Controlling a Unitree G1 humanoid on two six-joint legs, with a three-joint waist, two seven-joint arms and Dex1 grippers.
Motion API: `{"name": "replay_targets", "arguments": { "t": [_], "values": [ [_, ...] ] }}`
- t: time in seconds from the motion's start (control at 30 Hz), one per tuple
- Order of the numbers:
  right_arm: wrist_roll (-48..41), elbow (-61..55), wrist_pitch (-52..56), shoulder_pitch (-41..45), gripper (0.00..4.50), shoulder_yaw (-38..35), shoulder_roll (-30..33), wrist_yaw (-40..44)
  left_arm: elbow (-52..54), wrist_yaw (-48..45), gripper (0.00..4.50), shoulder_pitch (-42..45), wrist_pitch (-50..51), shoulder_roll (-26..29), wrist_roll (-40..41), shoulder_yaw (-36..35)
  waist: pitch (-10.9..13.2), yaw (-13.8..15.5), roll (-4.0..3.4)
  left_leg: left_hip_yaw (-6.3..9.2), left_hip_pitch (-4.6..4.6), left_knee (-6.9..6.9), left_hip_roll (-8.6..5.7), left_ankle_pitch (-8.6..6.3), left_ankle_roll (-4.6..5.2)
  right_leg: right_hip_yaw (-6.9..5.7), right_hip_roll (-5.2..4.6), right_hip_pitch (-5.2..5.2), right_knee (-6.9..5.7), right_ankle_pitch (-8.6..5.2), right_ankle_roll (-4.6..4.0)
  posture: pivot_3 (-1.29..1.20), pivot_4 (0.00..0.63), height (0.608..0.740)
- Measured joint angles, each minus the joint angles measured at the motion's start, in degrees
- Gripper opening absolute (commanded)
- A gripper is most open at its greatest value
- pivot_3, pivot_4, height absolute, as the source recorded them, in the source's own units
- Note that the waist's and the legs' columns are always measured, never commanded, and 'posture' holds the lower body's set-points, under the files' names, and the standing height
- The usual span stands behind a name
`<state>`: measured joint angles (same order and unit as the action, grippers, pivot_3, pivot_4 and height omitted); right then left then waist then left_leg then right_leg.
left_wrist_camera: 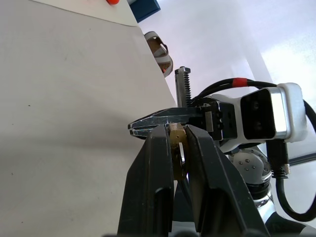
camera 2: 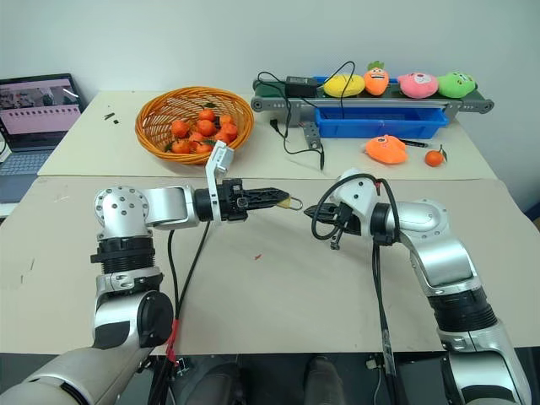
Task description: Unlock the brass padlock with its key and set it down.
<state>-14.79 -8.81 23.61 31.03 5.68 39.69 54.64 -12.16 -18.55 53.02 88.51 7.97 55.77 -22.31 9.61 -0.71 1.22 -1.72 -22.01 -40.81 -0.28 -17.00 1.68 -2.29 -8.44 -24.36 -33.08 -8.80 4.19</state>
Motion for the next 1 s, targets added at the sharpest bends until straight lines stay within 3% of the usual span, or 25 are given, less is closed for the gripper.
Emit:
{"name": "replay_targets", "arguments": {
  "t": [1.0],
  "values": [
    [-4.5, -4.3, 5.7, -0.3, 0.05, -4.2, 5.1, 1.3, -1.5, -2.1, 0.01, 0.2, -2.3, 0.1, -1.5, 2.3, 0.0, 0.1, 0.00, -0.05, -0.01, 0.00, 0.00, -0.01, 0.02, -0.01, 0.00, 0.00, 0.01, 0.00, 0.00, 0.00, 0.150, 0.740]
  ]
}}
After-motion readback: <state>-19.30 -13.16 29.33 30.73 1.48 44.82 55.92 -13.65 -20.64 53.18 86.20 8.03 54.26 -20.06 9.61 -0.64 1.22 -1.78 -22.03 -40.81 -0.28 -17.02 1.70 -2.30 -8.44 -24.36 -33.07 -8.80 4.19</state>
